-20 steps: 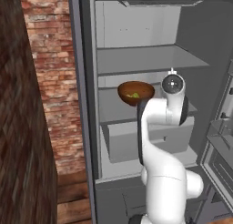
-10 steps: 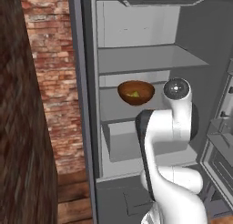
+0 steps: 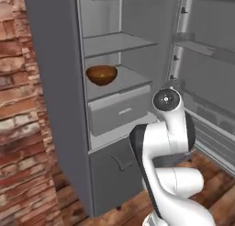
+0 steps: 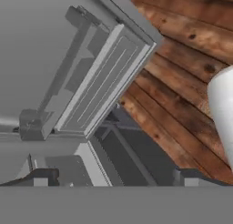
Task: Move the cup from next to the sink to the open cabinet. Then, move the bowl with the broccoli to the fridge to clear the area for faucet cleaning.
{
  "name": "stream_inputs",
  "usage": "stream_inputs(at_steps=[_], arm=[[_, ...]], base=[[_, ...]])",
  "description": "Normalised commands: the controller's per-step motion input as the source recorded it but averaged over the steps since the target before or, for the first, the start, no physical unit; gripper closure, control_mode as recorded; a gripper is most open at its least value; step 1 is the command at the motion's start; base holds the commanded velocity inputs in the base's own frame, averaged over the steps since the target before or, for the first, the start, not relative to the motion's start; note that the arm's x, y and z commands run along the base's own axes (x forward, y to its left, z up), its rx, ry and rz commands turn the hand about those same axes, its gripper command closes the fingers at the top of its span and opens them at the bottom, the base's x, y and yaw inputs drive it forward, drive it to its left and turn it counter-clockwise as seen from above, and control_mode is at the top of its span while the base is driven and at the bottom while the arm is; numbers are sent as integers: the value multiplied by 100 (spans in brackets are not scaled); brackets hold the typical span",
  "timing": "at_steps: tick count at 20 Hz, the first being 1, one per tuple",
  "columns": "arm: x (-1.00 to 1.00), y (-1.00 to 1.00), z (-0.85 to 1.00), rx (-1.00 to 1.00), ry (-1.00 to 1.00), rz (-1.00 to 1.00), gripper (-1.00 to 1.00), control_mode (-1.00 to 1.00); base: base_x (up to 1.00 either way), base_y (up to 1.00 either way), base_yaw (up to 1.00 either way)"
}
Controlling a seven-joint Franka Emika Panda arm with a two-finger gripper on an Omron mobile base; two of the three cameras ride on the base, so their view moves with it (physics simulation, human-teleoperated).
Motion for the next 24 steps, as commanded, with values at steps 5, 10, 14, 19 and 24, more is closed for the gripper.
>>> stream_inputs(at_steps=[5,10,14,19,24], arm=[[0,0,0,0,0,0,-100,100],[0,0,0,0,0,0,-100,100],[0,0,0,0,0,0,-100,100],[0,0,0,0,0,0,-100,100],[0,0,0,0,0,0,-100,100]], base=[[-78,18,-92],[-66,-8,-85],[-43,-56,-79],[2,-100,-68],[100,-89,-7]])
